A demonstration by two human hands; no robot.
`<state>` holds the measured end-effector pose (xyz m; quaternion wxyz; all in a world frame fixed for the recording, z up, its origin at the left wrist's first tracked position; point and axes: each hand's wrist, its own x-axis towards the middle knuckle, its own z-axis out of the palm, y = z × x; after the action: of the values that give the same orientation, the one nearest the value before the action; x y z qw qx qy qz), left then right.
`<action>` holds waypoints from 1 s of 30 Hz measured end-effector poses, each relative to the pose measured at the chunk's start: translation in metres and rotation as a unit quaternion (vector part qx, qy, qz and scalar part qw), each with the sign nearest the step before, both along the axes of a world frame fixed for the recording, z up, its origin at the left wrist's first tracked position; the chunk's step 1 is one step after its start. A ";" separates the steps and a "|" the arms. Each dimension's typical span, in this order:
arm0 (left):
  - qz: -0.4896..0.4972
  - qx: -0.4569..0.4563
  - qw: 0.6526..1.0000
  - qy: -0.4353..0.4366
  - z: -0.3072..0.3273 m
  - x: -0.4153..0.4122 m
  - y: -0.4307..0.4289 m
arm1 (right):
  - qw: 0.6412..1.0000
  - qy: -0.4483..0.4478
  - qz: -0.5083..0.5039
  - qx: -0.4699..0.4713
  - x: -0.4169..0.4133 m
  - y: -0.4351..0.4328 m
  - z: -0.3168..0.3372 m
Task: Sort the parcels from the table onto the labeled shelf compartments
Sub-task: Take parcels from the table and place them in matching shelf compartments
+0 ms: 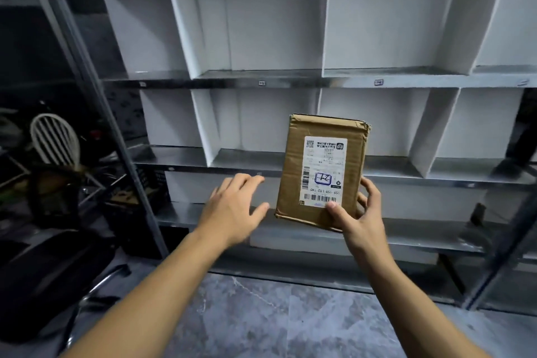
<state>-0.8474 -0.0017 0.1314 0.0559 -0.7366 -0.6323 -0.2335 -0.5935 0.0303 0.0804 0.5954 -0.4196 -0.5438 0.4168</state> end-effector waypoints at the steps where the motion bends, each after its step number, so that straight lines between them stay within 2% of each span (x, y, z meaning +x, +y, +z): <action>1: 0.011 -0.009 1.000 0.026 0.002 -0.012 0.004 | 1.000 0.001 0.009 -0.001 -0.009 0.008 0.001; 4: 0.043 -0.029 0.996 0.075 0.009 -0.043 0.019 | 1.000 -0.004 0.029 0.002 -0.036 0.034 0.004; 12: 0.087 -0.024 0.988 0.126 0.014 -0.111 0.095 | 0.998 -0.007 0.045 0.035 -0.101 0.128 0.022; 19: 0.119 -0.029 0.985 0.120 0.019 -0.158 0.166 | 0.996 -0.023 0.072 0.055 -0.159 0.217 0.036; 30: 0.227 -0.106 0.965 0.084 -0.032 -0.269 0.184 | 0.981 -0.062 0.183 -0.001 -0.282 0.265 -0.028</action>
<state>-1.1168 0.1820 0.0995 0.0815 -0.5927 -0.7969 -0.0837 -0.8751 0.2948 0.0527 0.4739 -0.3388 -0.6464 0.4927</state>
